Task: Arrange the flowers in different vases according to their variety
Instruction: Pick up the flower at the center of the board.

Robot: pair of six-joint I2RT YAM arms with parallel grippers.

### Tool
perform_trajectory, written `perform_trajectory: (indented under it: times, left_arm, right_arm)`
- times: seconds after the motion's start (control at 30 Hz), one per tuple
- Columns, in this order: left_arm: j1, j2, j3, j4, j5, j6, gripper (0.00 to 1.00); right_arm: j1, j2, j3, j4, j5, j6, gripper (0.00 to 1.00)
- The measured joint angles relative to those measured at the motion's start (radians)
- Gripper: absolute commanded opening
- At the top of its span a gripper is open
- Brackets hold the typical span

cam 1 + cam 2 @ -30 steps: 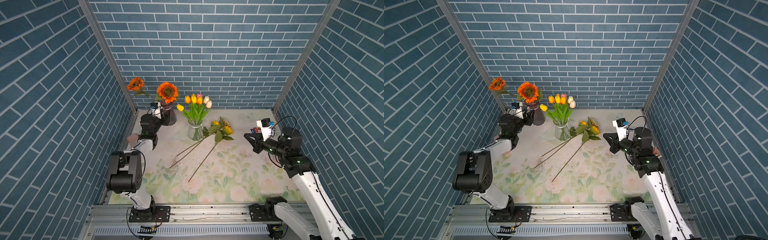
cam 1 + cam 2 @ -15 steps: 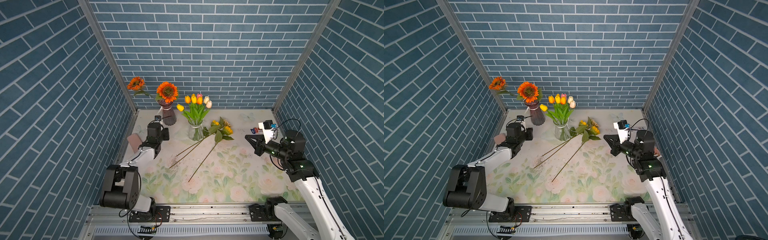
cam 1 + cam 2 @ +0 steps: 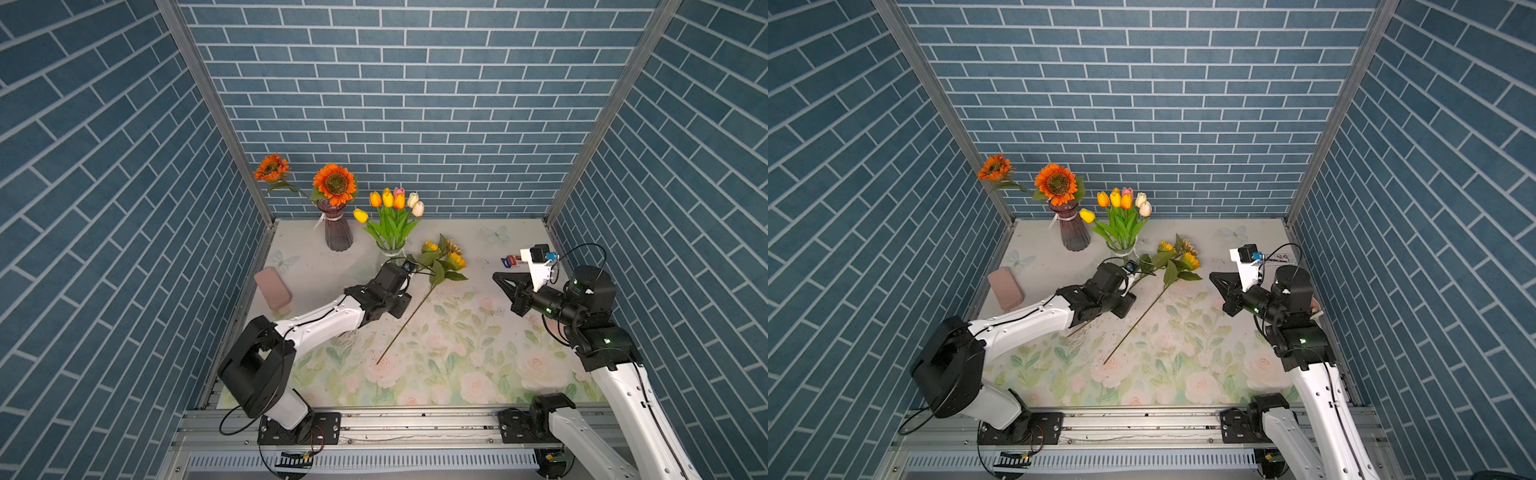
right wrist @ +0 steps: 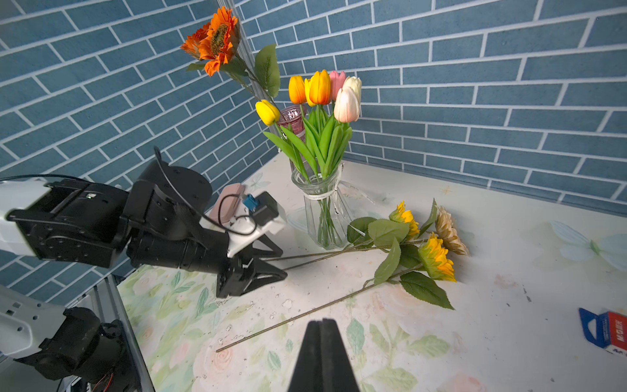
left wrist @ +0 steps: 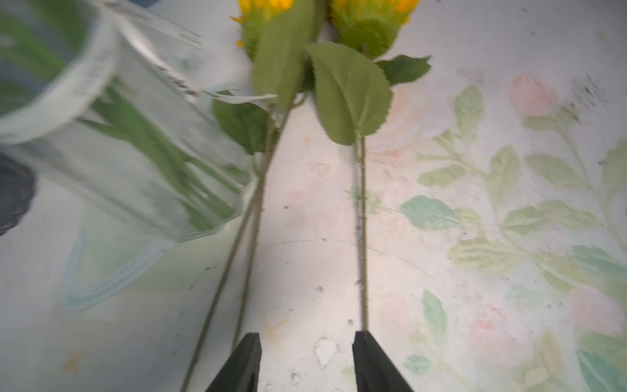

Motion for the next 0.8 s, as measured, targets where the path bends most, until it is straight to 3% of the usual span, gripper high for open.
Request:
perform_trajectory:
  times: [0.17,0.37,0.6,0.8]
  left_arm:
    - [-0.08,0.208,0.155,-0.021,0.027,0.023,0.5]
    - [-0.113,0.382,0.29,-0.015,-0.014,0.004,0.54]
    - [-0.109,0.465,0.351,-0.015,-0.145,-0.019,0.57]
    - [-0.106,0.513,0.42,-0.021,-0.171,-0.019,0.56]
  right_arm:
    - [0.0,0.0,0.0,-0.001,0.038,0.026,0.0]
    - [0.0,-0.002,-0.005,-0.01,0.068,0.042,0.0]
    - [0.0,-0.001,-0.007,-0.026,0.082,0.043,0.0]
    - [0.0,0.003,-0.007,-0.03,0.084,0.043,0.0]
